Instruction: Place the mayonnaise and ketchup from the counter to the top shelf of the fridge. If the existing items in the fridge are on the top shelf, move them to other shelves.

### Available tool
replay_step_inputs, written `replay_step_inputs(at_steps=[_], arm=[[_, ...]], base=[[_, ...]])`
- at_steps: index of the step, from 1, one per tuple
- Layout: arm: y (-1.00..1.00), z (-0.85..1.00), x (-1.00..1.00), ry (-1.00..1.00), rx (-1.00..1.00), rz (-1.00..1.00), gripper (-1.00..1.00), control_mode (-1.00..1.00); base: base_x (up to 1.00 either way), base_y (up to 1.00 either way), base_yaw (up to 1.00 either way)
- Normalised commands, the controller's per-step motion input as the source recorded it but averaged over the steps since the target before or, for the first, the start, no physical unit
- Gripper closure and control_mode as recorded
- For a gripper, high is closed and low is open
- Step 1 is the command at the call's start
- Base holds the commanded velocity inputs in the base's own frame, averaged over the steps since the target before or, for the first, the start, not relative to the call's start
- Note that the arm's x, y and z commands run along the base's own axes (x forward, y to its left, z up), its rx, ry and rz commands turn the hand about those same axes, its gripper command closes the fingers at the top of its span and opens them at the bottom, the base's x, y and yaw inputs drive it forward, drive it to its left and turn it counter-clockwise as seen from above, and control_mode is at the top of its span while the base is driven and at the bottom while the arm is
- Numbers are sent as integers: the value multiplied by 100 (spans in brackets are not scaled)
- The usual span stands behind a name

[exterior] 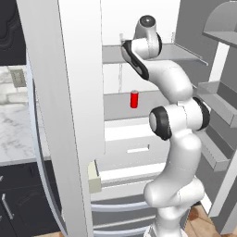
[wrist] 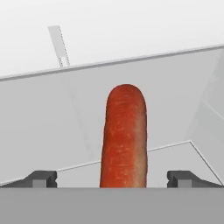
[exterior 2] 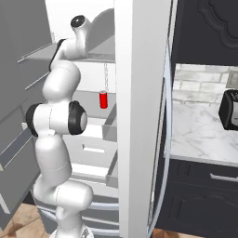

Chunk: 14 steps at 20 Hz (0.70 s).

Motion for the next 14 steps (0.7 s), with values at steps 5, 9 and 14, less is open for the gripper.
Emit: replay_step_inputs(at_steps=[5,9,14], arm=[[0,-27,23,0,-3,0,100,-100],[0,-34,0,0,-1,0,100,-100],[0,-5,0,-1,0,0,100,-100]], base=[[0,0,0],[0,0,0],[0,0,0]])
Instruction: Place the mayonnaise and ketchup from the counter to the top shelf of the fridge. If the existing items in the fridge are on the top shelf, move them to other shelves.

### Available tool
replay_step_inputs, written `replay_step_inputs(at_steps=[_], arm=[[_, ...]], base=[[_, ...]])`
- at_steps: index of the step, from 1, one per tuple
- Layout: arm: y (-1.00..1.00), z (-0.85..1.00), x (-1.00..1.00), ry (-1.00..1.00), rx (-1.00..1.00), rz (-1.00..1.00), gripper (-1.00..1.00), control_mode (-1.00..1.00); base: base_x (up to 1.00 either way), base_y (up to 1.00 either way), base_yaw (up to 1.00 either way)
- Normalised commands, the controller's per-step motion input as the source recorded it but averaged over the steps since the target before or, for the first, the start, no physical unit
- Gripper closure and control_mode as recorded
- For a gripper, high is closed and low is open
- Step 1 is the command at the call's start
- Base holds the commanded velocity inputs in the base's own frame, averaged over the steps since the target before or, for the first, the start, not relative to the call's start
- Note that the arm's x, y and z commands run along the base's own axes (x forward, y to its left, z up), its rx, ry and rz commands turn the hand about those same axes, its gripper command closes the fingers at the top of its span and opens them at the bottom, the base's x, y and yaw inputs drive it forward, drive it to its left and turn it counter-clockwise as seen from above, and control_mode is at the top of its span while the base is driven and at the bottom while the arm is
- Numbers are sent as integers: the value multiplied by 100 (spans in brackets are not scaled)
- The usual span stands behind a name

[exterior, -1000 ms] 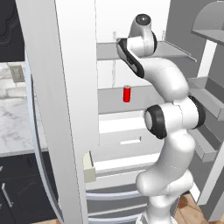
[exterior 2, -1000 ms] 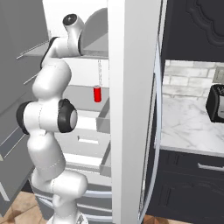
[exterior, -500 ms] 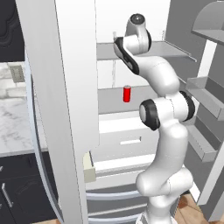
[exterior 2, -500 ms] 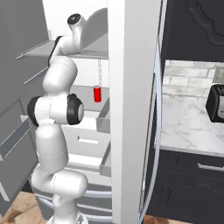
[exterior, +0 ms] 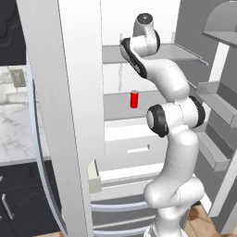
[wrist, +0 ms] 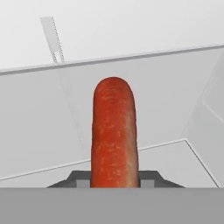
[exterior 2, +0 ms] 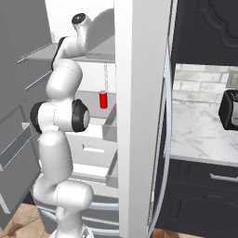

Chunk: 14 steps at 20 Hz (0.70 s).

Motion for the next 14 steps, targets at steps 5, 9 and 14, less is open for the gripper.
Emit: replay_step_inputs(at_steps=[5,9,14], arm=[[0,3,-29,-13,0,0,100,-100],[11,14,-79,-44,-1,2,100,-100],[21,4,-95,-61,-2,4,100,-100]], base=[[0,0,0],[0,0,0],[0,0,0]])
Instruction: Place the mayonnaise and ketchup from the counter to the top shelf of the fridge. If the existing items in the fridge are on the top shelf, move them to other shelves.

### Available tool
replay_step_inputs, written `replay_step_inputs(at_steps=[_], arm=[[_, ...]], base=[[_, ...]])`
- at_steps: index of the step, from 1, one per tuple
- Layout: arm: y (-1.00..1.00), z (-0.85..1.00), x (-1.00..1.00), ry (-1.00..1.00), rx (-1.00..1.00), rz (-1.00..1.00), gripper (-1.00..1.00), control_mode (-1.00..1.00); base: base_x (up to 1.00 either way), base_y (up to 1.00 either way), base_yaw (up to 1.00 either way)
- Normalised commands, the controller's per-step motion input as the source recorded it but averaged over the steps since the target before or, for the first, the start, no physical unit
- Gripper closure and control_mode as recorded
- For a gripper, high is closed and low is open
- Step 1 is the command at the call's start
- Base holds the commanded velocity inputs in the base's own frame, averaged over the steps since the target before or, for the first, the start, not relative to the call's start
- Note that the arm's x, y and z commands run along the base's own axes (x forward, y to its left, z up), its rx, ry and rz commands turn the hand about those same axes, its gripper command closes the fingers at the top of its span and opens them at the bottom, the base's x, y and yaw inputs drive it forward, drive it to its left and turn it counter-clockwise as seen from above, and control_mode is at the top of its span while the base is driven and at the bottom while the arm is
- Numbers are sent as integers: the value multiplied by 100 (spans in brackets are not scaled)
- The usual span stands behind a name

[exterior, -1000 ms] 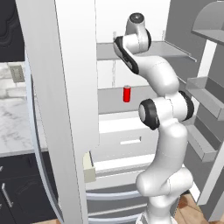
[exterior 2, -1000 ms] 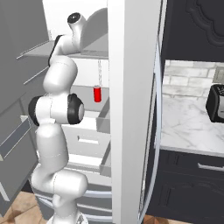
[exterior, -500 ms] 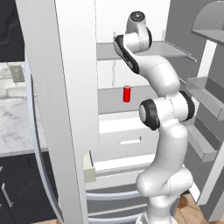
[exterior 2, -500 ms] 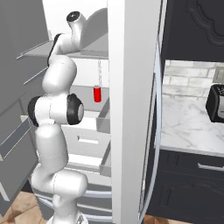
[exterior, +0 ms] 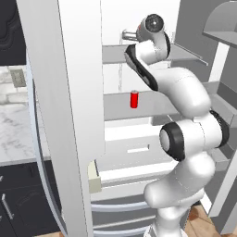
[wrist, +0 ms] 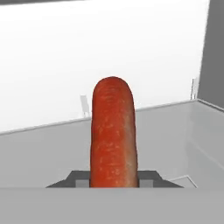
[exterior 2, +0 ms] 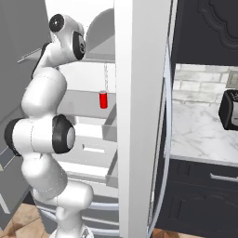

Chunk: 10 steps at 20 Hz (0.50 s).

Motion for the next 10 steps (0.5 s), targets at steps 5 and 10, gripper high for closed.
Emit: replay_step_inputs(at_steps=[5,10], arm=[[20,49,-100,-49,2,4,100,-100],[7,64,-100,-9,11,6,100,-100]], base=[[0,0,0],[0,0,0]])
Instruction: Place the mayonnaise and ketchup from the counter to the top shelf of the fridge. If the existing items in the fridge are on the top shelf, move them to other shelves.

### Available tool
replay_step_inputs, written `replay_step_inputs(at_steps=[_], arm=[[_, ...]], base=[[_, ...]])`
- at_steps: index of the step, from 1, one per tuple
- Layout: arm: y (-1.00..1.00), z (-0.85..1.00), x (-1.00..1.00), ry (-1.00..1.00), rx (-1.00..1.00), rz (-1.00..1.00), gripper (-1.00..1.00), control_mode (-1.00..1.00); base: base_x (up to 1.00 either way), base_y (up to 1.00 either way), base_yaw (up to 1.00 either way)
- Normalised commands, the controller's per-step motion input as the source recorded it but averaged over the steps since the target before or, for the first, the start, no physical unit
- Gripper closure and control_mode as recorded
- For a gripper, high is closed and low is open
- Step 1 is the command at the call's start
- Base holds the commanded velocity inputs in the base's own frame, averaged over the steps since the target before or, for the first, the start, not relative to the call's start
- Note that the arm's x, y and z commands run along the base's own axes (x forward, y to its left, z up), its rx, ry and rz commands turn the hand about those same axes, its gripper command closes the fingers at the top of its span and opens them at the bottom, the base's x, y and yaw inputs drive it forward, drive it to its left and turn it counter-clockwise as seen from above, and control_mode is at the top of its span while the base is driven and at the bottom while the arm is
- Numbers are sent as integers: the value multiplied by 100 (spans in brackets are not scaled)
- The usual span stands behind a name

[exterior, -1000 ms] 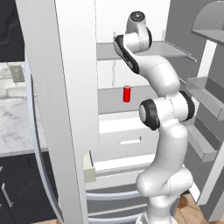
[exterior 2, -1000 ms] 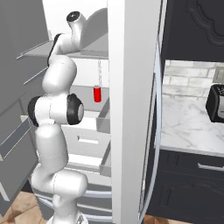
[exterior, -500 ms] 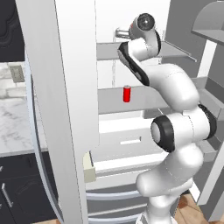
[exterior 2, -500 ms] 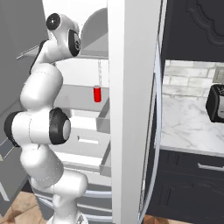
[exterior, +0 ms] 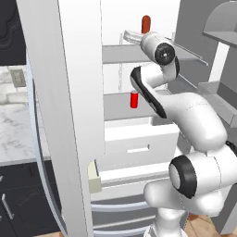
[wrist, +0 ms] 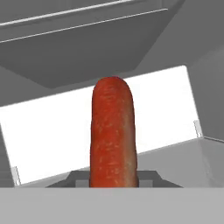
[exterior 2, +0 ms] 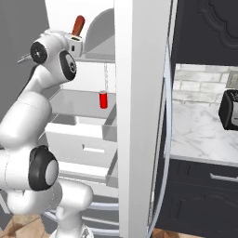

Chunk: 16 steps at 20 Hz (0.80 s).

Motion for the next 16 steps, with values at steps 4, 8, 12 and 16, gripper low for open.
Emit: replay_step_inputs(at_steps=[4,8,12,16], arm=[[5,42,-100,24,11,8,100,-100],[5,14,-100,52,11,10,100,-100],[2,-27,-100,67,3,13,100,-100],[5,-100,-100,64,0,14,100,-100]], base=[[0,0,0],[0,0,0],[0,0,0],[0,0,0]])
